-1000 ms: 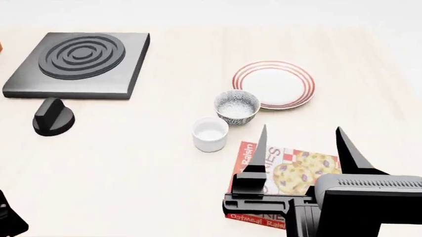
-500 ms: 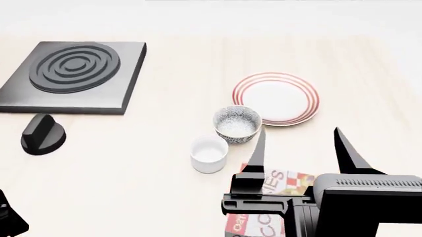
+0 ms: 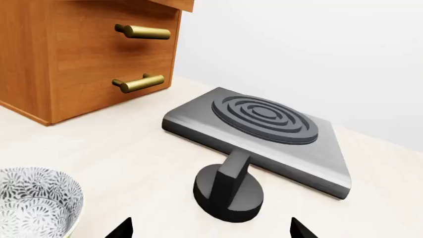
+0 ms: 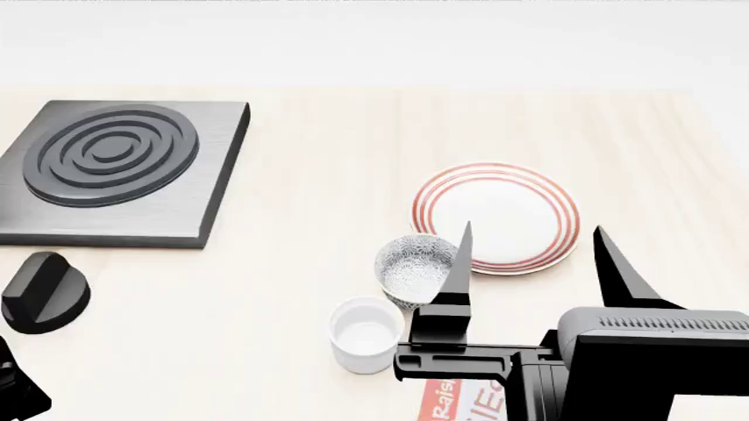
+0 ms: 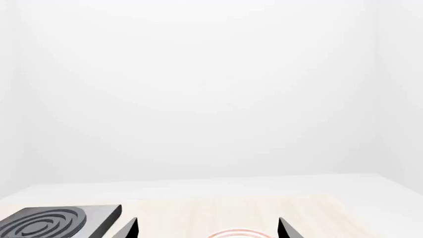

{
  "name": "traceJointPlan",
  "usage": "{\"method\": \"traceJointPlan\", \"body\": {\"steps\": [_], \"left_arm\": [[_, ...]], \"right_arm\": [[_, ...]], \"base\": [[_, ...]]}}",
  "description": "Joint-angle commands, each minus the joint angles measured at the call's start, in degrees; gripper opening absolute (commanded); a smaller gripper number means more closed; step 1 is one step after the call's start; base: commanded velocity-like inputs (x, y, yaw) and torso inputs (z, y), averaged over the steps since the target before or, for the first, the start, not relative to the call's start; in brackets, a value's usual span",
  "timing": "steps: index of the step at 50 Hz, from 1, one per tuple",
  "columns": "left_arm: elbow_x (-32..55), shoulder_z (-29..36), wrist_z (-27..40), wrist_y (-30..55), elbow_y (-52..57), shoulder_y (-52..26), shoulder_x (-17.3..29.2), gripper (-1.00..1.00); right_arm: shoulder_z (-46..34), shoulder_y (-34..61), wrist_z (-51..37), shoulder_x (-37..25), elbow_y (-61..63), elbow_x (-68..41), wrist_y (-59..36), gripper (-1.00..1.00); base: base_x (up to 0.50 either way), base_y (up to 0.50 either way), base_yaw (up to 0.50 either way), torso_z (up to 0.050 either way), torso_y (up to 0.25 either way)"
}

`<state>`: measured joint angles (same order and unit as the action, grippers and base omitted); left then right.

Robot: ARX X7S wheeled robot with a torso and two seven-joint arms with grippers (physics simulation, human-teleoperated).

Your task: Pick the akita bowl between the plate and the ramekin and place it on the plate.

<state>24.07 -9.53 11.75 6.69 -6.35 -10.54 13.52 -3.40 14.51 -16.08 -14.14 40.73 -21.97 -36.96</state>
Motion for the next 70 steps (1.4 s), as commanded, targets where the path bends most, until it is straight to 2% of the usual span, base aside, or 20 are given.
{"method": "traceJointPlan", "body": {"steps": [1, 56, 70], "left_arm": [[0.14, 0.24, 0.09, -0.33, -0.28, -0.01, 0.13, 1.00], [0.86, 1.33, 0.76, -1.16, -0.83, -0.05, 0.88, 1.00], [1.05, 1.52, 0.77, -1.51, -1.20, -0.03, 1.03, 1.00]], "right_arm": [[-0.02, -0.10, -0.24, -0.20, -0.09, -0.44, 0.25, 1.00], [-0.66, 0.00, -1.37, -1.20, -1.00, -1.94, 1.19, 1.00], [0.41, 1.62, -3.94, -0.03, -2.68, -5.03, -4.20, 1.00]], "base": [[0.27, 0.00, 0.00, 0.000, 0.000], [0.27, 0.00, 0.00, 0.000, 0.000], [0.06, 0.00, 0.00, 0.000, 0.000]]}}
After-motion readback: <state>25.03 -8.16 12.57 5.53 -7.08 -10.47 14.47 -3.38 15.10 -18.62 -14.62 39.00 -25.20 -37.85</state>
